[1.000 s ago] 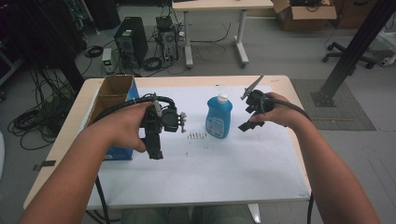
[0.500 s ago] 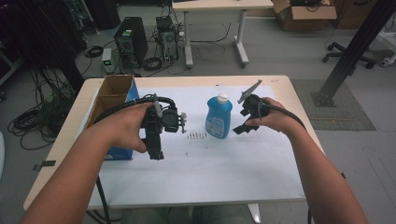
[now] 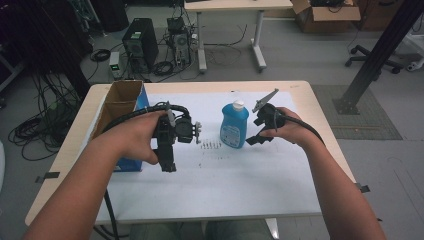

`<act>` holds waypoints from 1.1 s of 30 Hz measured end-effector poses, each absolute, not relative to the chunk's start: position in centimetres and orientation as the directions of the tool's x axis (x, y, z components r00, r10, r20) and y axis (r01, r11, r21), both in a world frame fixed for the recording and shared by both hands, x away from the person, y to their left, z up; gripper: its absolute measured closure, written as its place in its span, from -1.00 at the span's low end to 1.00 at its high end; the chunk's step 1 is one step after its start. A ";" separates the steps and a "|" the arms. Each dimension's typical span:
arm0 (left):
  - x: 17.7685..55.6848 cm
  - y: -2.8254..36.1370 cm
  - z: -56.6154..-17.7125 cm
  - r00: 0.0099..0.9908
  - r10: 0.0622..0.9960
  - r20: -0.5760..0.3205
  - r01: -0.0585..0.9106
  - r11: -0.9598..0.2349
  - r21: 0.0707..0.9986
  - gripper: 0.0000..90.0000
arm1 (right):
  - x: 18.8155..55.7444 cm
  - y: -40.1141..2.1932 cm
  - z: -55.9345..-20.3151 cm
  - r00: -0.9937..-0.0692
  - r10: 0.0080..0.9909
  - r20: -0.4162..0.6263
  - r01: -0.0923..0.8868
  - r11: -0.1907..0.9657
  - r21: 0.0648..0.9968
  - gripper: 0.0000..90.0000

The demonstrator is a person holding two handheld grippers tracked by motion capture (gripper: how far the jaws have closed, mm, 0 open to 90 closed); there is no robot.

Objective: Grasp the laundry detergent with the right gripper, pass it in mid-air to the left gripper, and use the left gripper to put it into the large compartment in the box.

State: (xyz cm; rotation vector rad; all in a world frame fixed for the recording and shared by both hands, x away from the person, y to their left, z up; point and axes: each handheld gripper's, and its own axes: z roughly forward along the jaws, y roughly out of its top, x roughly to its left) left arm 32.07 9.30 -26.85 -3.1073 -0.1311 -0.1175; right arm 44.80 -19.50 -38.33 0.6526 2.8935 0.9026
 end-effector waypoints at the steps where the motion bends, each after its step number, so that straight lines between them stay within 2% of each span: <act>1: 32.1 9.3 -26.9 0.994 0.084 0.076 0.086 -0.996 -0.025 -1.00 | 44.8 -19.5 -38.3 -0.911 0.405 0.084 0.380 0.741 0.554 -0.88; 33: 31.8 9.6 -27.0 0.993 0.090 0.082 0.092 -0.995 -0.029 -1.00 | 44.2 -17.4 -39.1 -0.901 0.426 0.078 0.358 0.631 0.688 -0.92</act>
